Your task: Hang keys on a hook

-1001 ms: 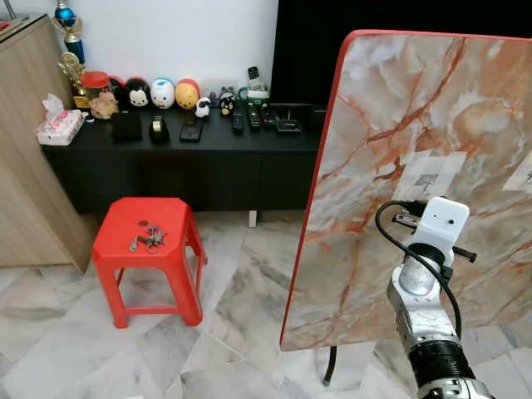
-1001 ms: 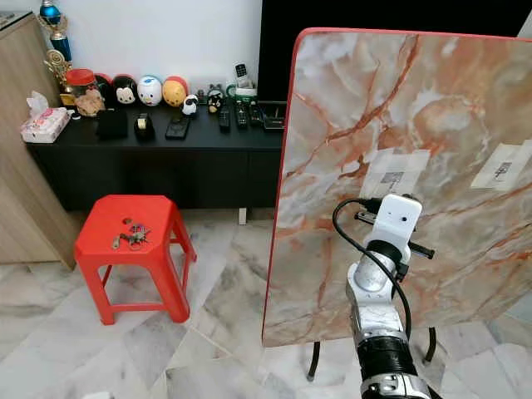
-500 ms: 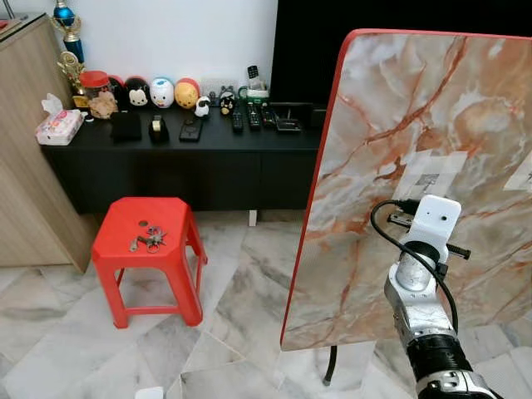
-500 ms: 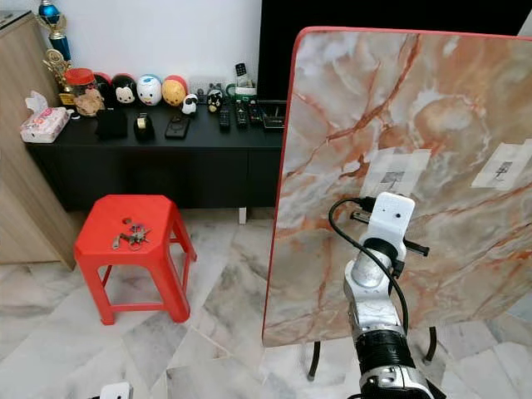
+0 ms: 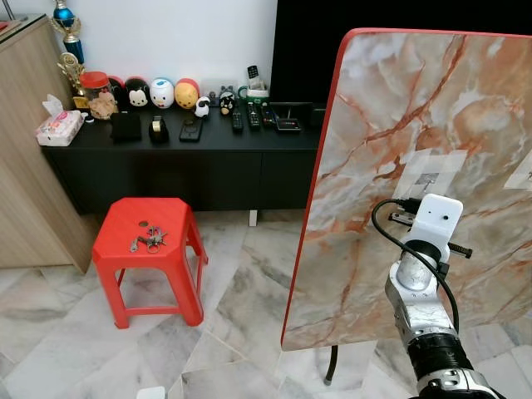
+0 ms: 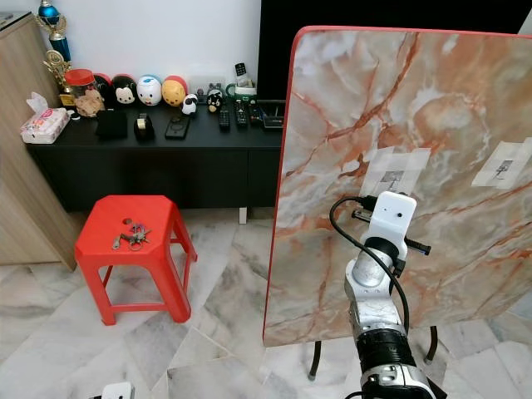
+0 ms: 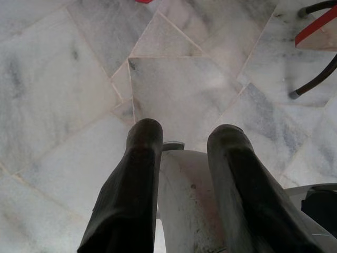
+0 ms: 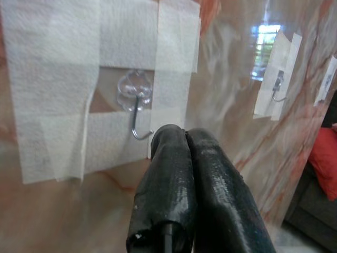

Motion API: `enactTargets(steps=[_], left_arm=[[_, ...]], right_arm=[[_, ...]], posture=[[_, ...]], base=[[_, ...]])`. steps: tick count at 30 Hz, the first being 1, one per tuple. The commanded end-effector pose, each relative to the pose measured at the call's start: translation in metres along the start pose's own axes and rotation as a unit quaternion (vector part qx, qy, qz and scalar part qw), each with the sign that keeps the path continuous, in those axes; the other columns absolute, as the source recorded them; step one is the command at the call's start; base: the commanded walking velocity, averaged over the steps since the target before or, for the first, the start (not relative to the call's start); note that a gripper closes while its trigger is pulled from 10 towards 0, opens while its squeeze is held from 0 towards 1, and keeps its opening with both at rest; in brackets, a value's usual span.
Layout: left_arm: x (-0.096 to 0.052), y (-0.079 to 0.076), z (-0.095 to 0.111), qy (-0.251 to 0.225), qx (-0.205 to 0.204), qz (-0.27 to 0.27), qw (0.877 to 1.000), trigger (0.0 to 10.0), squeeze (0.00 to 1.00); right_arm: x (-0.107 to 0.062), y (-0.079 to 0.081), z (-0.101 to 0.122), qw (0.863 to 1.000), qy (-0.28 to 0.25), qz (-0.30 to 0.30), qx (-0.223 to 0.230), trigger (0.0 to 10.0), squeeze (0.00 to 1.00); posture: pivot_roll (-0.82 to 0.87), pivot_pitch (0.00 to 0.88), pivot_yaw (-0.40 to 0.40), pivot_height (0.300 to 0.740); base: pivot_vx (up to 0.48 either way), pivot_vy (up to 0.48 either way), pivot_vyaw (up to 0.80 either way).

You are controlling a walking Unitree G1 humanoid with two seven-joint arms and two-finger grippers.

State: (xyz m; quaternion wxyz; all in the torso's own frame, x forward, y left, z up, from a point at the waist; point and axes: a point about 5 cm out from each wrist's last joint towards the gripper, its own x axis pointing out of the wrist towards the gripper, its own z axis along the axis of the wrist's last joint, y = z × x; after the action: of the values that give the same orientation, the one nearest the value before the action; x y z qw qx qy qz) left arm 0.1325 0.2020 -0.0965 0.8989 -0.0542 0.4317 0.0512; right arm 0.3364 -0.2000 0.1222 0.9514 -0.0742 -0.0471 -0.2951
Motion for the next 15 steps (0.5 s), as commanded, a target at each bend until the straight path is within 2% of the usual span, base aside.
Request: enactTargets(steps=[1, 15], left_arm=[[-0.0058, -0.0068, -0.0213, 0.039, -0.006, -0.013, 0.999, 10.0, 0.0], [-0.0058, -0.0061, -0.0211, 0.038, -0.009, -0.014, 0.999, 10.0, 0.0]], right_arm=[[0.0056, -0.0001, 0.0108, 1.0, -0.023, -0.003, 0.002, 10.0, 0.0], [0.0091, 0.0028, 0.0097, 1.0, -0.016, 0.007, -0.012, 10.0, 0.0]], posture=[[0.08, 0.0, -0.095, 0.74], [0.08, 0.0, -0.096, 0.74]], base=[[0.0, 0.0, 0.0], [0.0, 0.0, 0.0]])
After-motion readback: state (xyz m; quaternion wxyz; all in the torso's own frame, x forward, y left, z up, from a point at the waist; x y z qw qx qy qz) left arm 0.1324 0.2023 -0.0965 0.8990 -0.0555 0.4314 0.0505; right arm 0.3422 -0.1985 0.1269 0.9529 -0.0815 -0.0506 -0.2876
